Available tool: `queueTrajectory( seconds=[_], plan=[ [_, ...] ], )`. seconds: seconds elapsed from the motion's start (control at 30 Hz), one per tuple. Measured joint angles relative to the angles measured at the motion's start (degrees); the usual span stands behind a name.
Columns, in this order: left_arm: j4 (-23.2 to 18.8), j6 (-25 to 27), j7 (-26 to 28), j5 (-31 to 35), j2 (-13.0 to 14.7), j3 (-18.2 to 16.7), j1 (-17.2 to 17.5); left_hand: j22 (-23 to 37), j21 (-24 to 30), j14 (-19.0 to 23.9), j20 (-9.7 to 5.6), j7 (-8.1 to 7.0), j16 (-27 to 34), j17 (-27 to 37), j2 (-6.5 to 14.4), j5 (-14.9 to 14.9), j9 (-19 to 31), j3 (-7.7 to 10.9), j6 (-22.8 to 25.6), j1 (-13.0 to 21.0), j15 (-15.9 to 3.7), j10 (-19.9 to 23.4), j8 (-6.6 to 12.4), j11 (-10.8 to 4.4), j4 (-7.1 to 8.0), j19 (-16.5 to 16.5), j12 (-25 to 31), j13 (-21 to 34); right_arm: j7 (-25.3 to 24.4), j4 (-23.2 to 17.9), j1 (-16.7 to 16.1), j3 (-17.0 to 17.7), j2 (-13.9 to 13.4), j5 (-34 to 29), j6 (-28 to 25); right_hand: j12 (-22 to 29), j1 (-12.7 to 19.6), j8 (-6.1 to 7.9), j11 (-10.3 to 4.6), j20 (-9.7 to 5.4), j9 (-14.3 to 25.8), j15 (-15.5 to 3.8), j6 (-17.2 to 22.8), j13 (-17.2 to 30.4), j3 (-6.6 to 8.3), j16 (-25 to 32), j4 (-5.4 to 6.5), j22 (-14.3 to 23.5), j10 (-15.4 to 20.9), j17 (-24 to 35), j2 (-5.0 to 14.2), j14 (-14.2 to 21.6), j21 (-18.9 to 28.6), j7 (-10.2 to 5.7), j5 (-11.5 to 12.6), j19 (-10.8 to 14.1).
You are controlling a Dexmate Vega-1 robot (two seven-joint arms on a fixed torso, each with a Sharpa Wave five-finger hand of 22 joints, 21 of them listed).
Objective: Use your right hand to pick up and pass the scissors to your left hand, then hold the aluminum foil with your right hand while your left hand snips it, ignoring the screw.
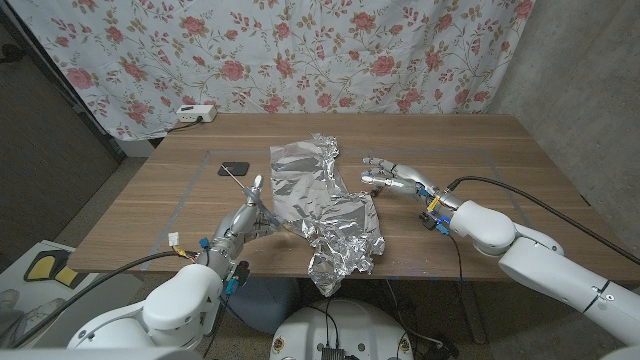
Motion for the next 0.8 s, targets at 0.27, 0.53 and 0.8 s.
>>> queueTrajectory(
  seconds=[0.27,0.53,0.8],
  plan=[
    [-0.3,-0.6,-0.8,0.5,-0.4,-0.7,1.3,0.0,-0.2,0.0,0.00,-0.09,0.0,0.0,0.0,0.3,0.1,-0.08,-0.1,0.0,0.00,0.0,0.00,0.00,0.08,0.0,0.0,0.0,-0.1,-1.5,0.7,-1.7,0.3,-1.5,-1.8,-0.2,0.5,0.00,3.33,0.39,0.0,0.00,0.0,0.0,-0.03,0.2,-0.02,0.0,1.0,0.0,-0.12,0.6,0.0,0.00,0.0,0.4],
    [-0.5,-1.6,-2.1,0.9,-0.6,-1.7,2.8,0.0,-0.4,0.0,0.00,0.03,0.0,0.0,0.2,0.7,0.4,-0.08,0.0,0.2,0.00,0.0,-0.04,0.00,0.08,0.0,0.0,0.0,-0.6,-3.0,1.3,-3.2,0.5,-3.6,-3.8,-0.2,0.7,0.00,5.51,0.10,0.0,0.31,0.0,-0.2,-0.24,0.4,-0.24,0.0,1.9,0.0,-0.35,0.9,0.0,0.00,0.0,1.3],
    [-0.8,-2.2,-3.8,1.4,-1.0,-3.2,4.4,0.0,-0.4,0.0,0.00,0.03,0.0,-0.3,0.2,1.1,0.5,-0.07,0.0,0.2,0.00,0.0,-0.38,0.00,0.08,0.0,0.0,0.0,-0.8,-4.2,2.0,-5.0,1.0,-5.7,-5.8,-0.2,0.7,0.00,5.88,0.41,0.0,0.33,-0.3,-0.2,-0.24,0.7,-0.23,0.0,2.3,0.0,-0.35,1.5,0.0,0.32,0.0,1.6]
  ],
)
